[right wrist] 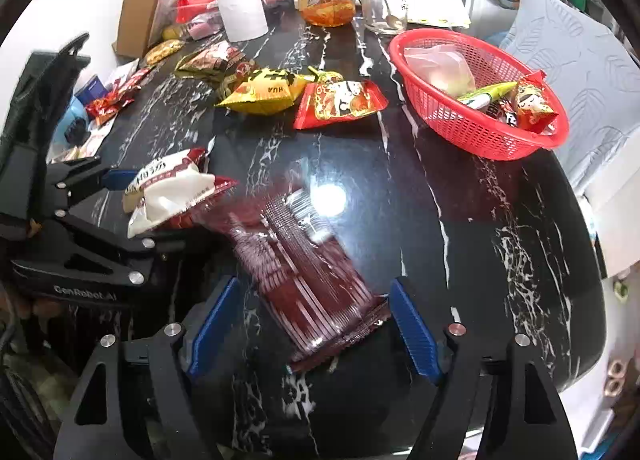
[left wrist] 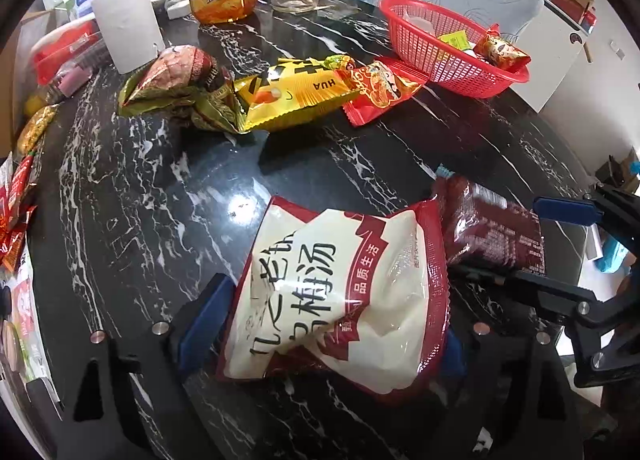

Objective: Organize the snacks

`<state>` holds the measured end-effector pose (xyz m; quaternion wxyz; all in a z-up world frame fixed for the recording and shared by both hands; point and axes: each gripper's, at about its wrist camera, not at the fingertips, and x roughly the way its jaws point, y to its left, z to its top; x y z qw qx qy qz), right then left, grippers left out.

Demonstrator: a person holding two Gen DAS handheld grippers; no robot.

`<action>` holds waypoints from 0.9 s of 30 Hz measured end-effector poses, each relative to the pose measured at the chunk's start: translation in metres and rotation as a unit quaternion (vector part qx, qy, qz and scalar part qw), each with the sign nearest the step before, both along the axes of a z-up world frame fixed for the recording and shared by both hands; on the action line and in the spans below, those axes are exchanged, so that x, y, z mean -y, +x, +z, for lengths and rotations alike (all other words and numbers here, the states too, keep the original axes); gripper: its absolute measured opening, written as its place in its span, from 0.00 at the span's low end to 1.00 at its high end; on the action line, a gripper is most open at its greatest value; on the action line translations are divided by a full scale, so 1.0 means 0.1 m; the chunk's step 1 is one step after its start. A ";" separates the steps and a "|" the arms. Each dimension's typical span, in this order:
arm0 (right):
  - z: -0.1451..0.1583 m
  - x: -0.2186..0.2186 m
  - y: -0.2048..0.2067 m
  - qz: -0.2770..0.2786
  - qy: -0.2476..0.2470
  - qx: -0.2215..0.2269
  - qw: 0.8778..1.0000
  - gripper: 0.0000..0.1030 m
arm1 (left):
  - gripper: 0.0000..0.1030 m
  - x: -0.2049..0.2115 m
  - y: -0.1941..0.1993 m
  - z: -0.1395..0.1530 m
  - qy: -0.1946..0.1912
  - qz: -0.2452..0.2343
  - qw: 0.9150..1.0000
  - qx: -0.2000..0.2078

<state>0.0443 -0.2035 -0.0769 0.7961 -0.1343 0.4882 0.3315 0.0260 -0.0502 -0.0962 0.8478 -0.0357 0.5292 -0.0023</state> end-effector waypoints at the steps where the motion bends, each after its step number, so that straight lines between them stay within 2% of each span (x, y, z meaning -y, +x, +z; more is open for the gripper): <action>1: 0.00 0.00 0.01 0.000 0.001 -0.001 1.000 0.75 | 0.88 0.01 0.00 -0.01 0.002 -0.001 1.000 0.002; 6: -0.02 -0.04 0.05 0.007 0.000 0.003 1.000 0.75 | 0.92 0.02 0.00 -0.03 0.009 -0.002 1.000 0.013; 12: -0.08 -0.16 0.05 0.047 -0.025 0.004 0.999 0.75 | 0.92 0.01 -0.02 -0.04 0.016 -0.002 1.000 0.012; 15: -0.14 -0.17 0.08 0.046 -0.032 -0.003 0.998 0.76 | 0.95 -0.02 -0.05 -0.05 0.017 0.013 1.000 0.020; 16: -0.13 -0.18 0.09 0.043 -0.034 0.001 0.998 0.76 | 0.99 -0.03 -0.06 -0.06 0.018 0.019 0.999 0.021; 22: -0.12 -0.13 0.12 0.029 -0.029 0.001 0.999 0.75 | 0.99 -0.05 -0.05 -0.08 0.018 0.026 0.999 0.010; 24: -0.12 -0.12 0.12 0.027 -0.028 0.003 0.999 0.74 | 0.95 -0.04 -0.07 -0.06 0.019 0.020 0.999 0.019; 26: -0.12 -0.12 0.11 0.025 -0.027 0.004 0.999 0.74 | 0.76 -0.04 -0.10 -0.02 0.021 0.022 0.999 0.030; 27: -0.13 -0.11 0.10 0.025 -0.027 0.004 0.999 0.74 | 0.75 -0.04 -0.10 -0.01 0.019 0.021 0.999 0.031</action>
